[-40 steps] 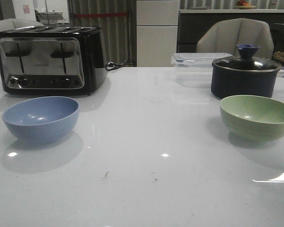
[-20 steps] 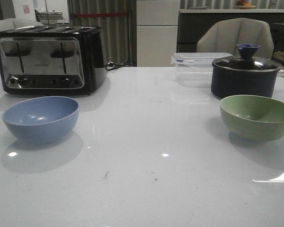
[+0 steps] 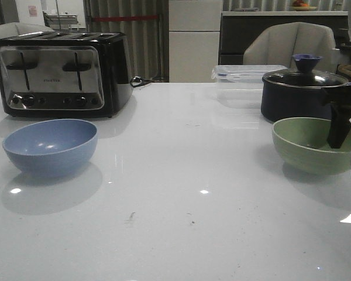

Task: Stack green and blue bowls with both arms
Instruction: 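Lower the right gripper into the pale green bowl and grip its rim, then slide the green bowl with the right gripper to the table center, release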

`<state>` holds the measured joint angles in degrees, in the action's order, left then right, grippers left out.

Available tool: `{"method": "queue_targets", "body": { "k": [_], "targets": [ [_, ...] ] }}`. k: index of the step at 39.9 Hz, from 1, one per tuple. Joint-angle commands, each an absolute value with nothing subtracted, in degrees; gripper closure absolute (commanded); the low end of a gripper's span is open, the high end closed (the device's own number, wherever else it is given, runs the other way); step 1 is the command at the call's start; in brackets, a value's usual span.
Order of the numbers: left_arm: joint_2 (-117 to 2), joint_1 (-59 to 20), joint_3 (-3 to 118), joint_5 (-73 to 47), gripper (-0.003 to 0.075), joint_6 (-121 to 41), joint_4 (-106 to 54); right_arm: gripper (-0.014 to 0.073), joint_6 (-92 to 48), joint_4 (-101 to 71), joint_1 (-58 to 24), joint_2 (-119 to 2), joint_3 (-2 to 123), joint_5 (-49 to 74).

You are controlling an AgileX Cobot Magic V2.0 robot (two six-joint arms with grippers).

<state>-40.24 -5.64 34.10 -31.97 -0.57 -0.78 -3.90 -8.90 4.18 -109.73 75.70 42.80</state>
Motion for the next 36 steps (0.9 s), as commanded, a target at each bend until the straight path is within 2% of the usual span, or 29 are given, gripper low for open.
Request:
{"method": "queue_targets", "body": {
  "k": [1, 7, 13, 17, 20, 27, 36],
  "targets": [
    [-40.57, -5.62, 36.02, -27.63, 0.0267, 0.00, -1.16, 0.0187, -5.20, -9.59, 4.50, -107.59, 78.95, 43.80],
    [-40.57, -5.62, 36.02, -27.63, 0.0267, 0.00, -1.16, 0.0417, -5.43, -9.39, 4.50, -107.30, 79.75, 44.79],
    [-40.57, -5.62, 36.02, -27.63, 0.0267, 0.00, -1.16, 0.0527, -5.77, -9.34, 3.82, -105.03, 79.75, 45.46],
    [-40.57, -5.62, 36.02, -27.63, 0.0267, 0.00, -1.16, 0.0527, -6.52, -9.34, 0.29, -101.72, 79.75, 46.11],
    [-40.57, -5.62, 36.02, -27.63, 0.0267, 0.00, -1.16, 0.0527, -6.56, -9.43, -5.30, -99.39, 79.75, 46.87],
    [-40.57, -5.62, 36.02, -27.63, 0.0267, 0.00, -1.16, 0.0527, -6.56, -10.51, -15.73, -99.74, 79.75, 46.75],
    [-40.57, -5.62, 36.02, -27.63, 0.0267, 0.00, -1.16, 0.0527, -6.56, -12.74, -23.32, -102.16, 79.75, 44.63]
  ]
}}
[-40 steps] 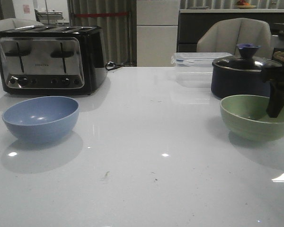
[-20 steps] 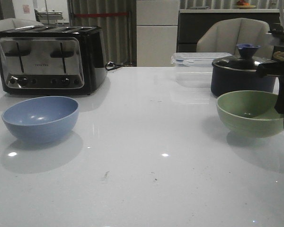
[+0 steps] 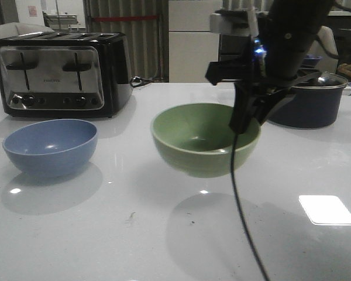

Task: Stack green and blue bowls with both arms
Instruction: 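Slide the green bowl with the right gripper to the table center, release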

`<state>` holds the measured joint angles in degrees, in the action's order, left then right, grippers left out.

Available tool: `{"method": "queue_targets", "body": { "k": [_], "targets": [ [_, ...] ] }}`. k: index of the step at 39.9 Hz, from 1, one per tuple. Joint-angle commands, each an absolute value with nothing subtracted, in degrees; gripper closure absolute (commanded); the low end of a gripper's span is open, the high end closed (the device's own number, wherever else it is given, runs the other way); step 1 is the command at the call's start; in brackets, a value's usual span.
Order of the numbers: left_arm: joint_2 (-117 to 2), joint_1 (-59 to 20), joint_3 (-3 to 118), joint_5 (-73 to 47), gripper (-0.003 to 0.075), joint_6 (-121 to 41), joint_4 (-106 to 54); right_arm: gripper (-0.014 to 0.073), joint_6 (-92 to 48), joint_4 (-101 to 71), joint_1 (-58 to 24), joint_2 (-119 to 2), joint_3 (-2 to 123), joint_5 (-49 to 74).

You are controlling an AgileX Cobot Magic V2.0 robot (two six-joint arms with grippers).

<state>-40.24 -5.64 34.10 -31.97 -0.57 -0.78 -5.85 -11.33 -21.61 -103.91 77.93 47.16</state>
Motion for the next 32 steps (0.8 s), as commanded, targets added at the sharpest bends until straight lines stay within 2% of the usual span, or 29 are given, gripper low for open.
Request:
{"method": "queue_targets", "body": {
  "k": [1, 15, 18, 27, 32],
  "targets": [
    [-40.57, -5.62, 36.02, -27.63, 0.0267, 0.00, -1.16, 0.0527, -6.56, -13.06, -23.76, -102.64, 79.75, 44.63],
    [-40.57, -5.62, 36.02, -27.63, 0.0267, 0.00, -1.16, 0.0498, -6.56, -14.24, -25.81, -107.35, 79.75, 42.81],
    [-40.57, -5.62, 36.02, -27.63, 0.0267, 0.00, -1.16, 0.0443, -6.56, -14.17, -25.81, -108.02, 79.75, 42.61],
    [-40.57, -5.62, 36.02, -27.63, 0.0267, 0.00, -1.16, 0.0162, -6.56, -13.07, -25.81, -107.37, 79.75, 42.48],
    [-40.57, -5.62, 36.02, -27.63, 0.0267, 0.00, -1.16, 0.0148, -6.63, -11.77, -25.81, -101.92, 78.18, 40.83]
  ]
}}
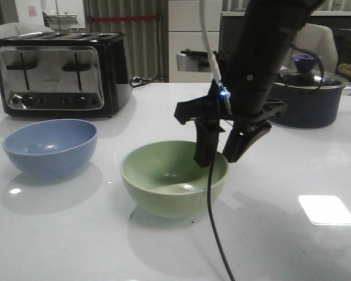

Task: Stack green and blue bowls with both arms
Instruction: 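Slide the green bowl with the right gripper to the table center, release, then lower the left gripper into the light blue bowl and grip its rim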

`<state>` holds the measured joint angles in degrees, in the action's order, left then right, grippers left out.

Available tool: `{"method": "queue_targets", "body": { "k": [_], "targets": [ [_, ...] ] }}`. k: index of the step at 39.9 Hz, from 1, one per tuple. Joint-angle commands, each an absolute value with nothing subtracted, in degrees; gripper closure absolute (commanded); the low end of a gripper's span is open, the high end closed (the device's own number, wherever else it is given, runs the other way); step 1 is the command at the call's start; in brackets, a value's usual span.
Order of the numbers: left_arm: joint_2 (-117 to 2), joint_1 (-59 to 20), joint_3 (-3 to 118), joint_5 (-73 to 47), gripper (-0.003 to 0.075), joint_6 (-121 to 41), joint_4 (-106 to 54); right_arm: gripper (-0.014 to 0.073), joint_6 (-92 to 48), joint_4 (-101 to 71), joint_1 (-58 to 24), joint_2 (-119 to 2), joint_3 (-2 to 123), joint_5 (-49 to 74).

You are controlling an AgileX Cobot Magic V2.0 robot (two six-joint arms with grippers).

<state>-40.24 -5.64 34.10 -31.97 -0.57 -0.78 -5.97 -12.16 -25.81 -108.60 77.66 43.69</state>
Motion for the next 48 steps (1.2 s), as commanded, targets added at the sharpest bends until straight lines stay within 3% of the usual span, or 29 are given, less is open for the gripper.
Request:
{"method": "queue_targets", "body": {
  "k": [1, 20, 41, 48],
  "targets": [
    [-40.57, -5.62, 36.02, -27.63, 0.0267, 0.00, -1.16, 0.0148, -6.83, -11.77, -25.81, -100.04, 77.25, 39.88],
    [-40.57, -5.62, 36.02, -27.74, 0.0267, 0.00, -1.16, 0.0148, -11.19, -9.05, -25.87, -67.51, 54.62, 33.64],
    [-40.85, -5.62, 36.02, -27.49, 0.0265, -0.68, -1.16, 0.0148, -11.06, -9.45, -25.87, -42.84, 40.10, 33.25],
    [-44.31, -5.62, 36.90, -27.60, 0.0183, -1.43, -1.28, 0.0148, -11.06, -9.35, -25.87, -41.35, 40.10, 33.25]
  ]
}}
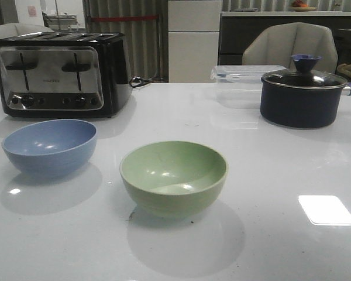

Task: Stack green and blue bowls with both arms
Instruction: 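Lower the left gripper into the light blue bowl and grip its rim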

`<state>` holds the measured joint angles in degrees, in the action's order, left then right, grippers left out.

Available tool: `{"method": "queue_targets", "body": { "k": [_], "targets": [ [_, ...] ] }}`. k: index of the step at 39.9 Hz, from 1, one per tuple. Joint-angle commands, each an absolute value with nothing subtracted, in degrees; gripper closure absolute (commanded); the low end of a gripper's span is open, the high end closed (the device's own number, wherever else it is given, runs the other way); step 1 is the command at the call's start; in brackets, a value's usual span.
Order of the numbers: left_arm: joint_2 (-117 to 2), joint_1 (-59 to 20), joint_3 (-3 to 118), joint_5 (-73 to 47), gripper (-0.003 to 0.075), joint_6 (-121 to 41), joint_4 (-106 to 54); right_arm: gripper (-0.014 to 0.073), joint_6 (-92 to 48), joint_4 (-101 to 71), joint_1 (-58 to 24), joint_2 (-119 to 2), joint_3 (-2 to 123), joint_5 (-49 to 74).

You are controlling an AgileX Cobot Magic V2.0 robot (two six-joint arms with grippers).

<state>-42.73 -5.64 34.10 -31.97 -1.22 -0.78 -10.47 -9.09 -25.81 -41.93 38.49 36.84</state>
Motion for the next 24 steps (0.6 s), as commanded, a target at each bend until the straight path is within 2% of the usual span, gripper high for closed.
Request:
{"method": "queue_targets", "body": {
  "k": [1, 4, 24],
  "targets": [
    [-44.88, -5.62, 37.22, -27.60, 0.0170, -1.43, -1.43, 0.0148, -11.06, -9.35, -25.87, -41.35, 40.10, 33.25],
    [-47.67, -5.62, 38.69, -27.69, 0.0146, -1.43, -2.71, 0.0148, -11.06, -9.35, -25.87, -41.35, 40.10, 33.26],
    [-76.06, -5.72, 54.32, -28.49, 0.0149, -1.71, -5.87, 0.0148, -11.06, -9.35, -25.87, -41.35, 40.10, 33.26]
  ]
}}
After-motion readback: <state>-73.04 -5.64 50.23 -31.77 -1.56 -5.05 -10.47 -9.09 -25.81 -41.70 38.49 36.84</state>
